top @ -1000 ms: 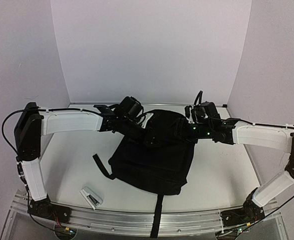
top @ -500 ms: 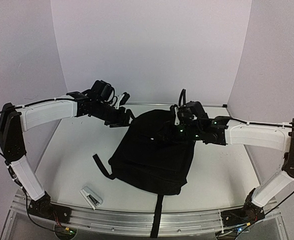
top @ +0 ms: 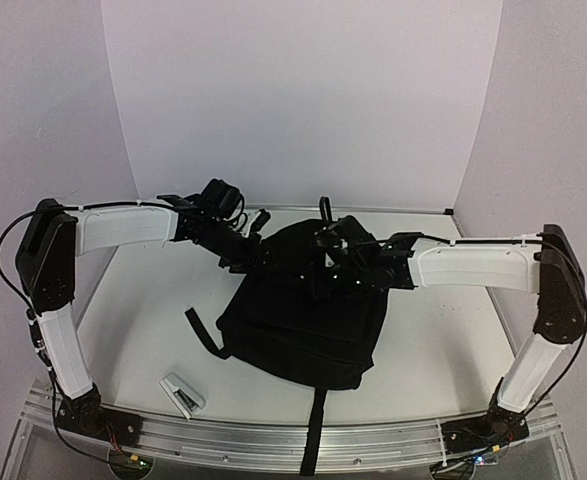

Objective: Pack the student bag
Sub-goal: Zip the student bag at the center of the board.

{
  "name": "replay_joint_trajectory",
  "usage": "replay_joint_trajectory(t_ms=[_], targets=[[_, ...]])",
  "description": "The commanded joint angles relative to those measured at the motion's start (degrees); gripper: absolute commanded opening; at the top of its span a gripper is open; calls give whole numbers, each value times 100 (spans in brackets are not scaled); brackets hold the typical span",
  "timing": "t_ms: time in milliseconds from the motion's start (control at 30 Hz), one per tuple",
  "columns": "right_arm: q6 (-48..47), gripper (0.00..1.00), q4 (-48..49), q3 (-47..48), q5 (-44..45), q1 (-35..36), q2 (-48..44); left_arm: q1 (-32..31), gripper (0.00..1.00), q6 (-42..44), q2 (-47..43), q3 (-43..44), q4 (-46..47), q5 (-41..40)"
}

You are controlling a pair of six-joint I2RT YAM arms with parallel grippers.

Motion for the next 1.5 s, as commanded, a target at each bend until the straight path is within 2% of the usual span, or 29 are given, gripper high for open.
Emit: replay_joint_trajectory(t_ms=[0,100,333,467,900,1133,1467], targets=[[-143,38,-197,332,361,75,202,-4,54,-8,182,343,201,254],[-124,29,-252,394,490,103,278,-5,40,17,281,398,204,322],[97,1,-369,347,927,111,186,-4,13,23,338,407,214,163],[227,0,-392,196,1277,115,-94,-4,1,40,324,379,196,30],[534,0,-1183,-328,1832,113,-1073,69,0,52,175,291,208,-663],[1146,0,-1903,-857,2332,103,-1480,206,0,59,140,335,194,-714],[1368,0,-1994,-1278,2289,-310,-1754,274,0,55,124,344,171,-785]])
